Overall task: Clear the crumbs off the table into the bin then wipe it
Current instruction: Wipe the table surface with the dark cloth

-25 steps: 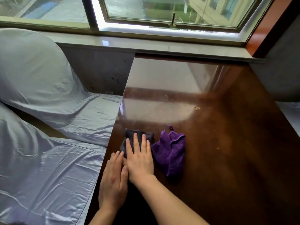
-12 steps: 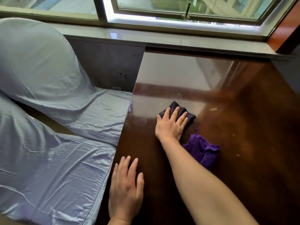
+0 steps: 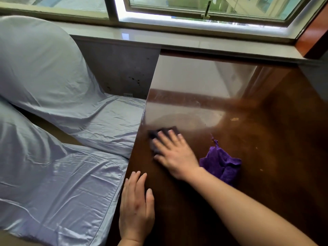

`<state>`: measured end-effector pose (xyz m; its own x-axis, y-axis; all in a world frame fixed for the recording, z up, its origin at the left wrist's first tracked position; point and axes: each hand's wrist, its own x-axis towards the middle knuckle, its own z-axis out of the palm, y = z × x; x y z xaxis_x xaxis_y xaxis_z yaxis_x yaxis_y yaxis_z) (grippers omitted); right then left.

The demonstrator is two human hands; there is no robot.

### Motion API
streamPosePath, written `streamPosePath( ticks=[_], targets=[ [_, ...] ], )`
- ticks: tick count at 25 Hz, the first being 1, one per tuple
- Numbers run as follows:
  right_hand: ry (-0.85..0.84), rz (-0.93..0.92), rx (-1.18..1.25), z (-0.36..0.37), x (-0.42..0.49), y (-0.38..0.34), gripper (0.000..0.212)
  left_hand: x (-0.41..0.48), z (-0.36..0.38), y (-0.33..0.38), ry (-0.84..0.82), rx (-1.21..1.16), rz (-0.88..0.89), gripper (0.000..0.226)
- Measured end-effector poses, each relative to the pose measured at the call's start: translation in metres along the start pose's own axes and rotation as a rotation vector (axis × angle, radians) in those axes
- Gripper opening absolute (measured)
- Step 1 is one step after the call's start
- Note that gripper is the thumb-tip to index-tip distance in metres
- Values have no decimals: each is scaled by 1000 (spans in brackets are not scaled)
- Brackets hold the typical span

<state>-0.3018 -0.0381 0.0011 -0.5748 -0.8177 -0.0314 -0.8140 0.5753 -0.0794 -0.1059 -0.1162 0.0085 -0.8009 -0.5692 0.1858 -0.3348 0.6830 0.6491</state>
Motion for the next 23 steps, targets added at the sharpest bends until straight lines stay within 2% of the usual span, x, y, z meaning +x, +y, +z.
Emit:
streamPosePath(
  ticks=[3, 5, 7, 9, 12, 14, 17, 19, 22, 23],
  targets=[
    [-24, 423, 12, -12, 29, 50, 65, 0, 2, 1, -35, 33, 9, 51],
    [-15, 526, 72, -15, 51, 47, 61, 0, 4, -1, -36, 67, 19, 50],
    [7, 469, 89, -16, 53, 21, 57, -2, 3, -3, -22, 41, 28, 50],
    [-18, 276, 76, -16, 31, -9, 56, -1, 1, -3, -6, -4, 30, 49],
    [-35, 16, 65, -7, -49, -62, 57, 0, -3, -3, 12, -105, 7, 50],
    [-21, -75, 142, 7, -121, -100, 58, -1, -8, -3, 3, -174, -31, 52],
    [-90, -190, 75, 6, -155, -88, 64, -1, -16, -2, -54, -227, -61, 55],
    [-70, -114, -24, -5, -126, -65, 65, 1, -22, -1, -129, -254, -65, 52],
    [-96, 261, 27, -18, -72, -55, 66, -6, -35, -9, -219, -184, -31, 42],
    [-104, 319, 50, -16, -68, -65, 66, -14, -40, -15, -251, -141, 4, 43]
  ],
)
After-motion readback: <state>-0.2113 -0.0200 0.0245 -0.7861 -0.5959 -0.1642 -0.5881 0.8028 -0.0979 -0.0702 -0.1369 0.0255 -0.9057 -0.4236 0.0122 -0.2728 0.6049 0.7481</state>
